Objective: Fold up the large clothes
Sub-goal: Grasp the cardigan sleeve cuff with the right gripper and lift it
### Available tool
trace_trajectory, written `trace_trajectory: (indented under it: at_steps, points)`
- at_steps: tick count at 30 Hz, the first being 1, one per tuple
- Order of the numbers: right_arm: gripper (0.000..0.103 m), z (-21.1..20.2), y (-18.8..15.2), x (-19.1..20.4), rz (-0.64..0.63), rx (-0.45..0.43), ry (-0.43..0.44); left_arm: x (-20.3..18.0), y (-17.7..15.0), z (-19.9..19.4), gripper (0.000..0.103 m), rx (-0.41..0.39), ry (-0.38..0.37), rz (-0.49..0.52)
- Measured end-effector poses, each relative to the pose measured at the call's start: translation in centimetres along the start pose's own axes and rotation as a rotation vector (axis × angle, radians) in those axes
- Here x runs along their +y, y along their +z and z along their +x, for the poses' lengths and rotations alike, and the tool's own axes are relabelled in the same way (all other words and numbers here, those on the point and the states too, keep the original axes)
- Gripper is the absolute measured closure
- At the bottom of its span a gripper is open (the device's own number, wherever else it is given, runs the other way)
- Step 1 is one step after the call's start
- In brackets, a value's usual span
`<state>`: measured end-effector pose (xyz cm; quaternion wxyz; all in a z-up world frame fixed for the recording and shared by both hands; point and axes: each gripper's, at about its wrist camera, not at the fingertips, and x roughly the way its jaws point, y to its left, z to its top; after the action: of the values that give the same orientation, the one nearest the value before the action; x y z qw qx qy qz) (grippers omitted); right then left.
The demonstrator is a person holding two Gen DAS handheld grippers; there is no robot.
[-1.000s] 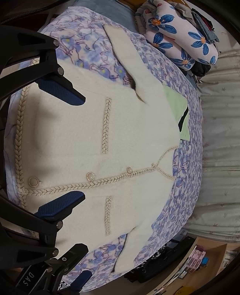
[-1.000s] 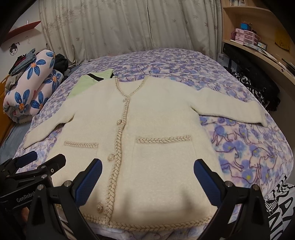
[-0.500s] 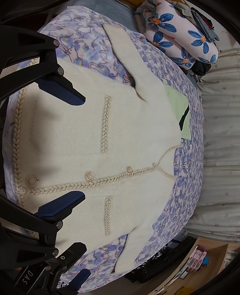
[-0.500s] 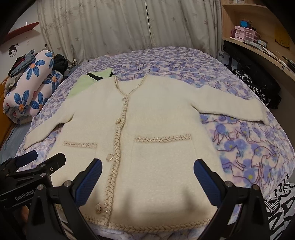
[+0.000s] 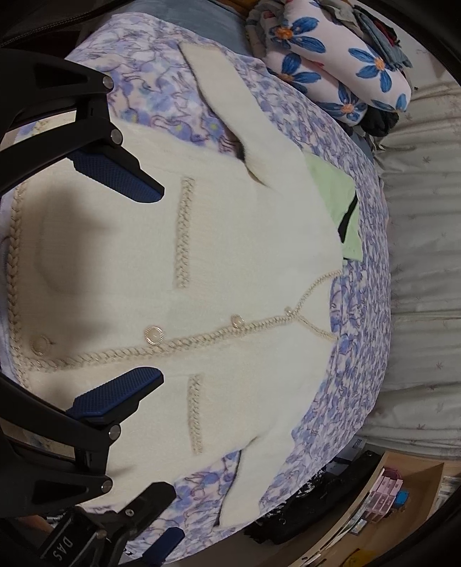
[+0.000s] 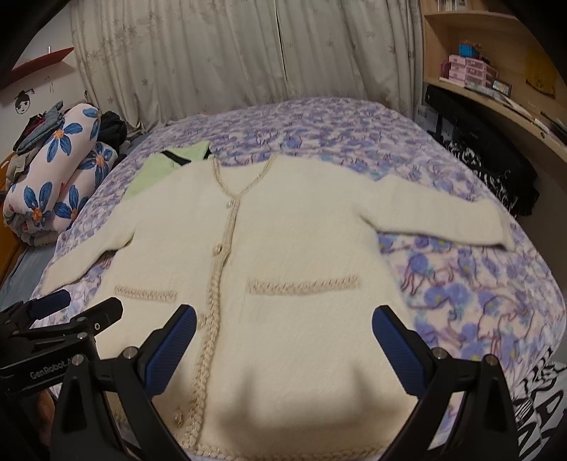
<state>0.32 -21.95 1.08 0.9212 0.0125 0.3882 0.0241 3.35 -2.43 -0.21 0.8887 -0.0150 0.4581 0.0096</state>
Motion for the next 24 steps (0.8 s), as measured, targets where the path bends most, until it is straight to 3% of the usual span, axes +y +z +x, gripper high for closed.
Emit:
trace_trajectory:
  at_steps: [5,9,13,20,24]
  points:
    - [0.003,-0.9,2.3,-1.4,0.006,-0.051,-0.001,-0.8,2.8,0.0,0.010,-0.015,-0.064,0.015]
    - [0.003,-1.7,4.4,-3.6,0.029,-0.075,-0.024,-1.8,4.9,-0.3,0.010,-0.085,-0.056,0.042]
    - [0.003,-2.1,6.2,-5.8,0.074,-0.068,-0.011,-3.3,7.1,-0.6,0.010,-0.155,-0.011,0.081]
    - [0.003,-2.5,9.6,-10.7,0.125,-0.063,-0.040,-5.3,10.3,-1.6,0.010,-0.272,-0.074,0.066]
    - [0.003,-2.1,11.0,-14.2,0.169,-0.053,-0.056,-7.4,11.8,-0.8,0.010,-0.275,-0.097,0.113]
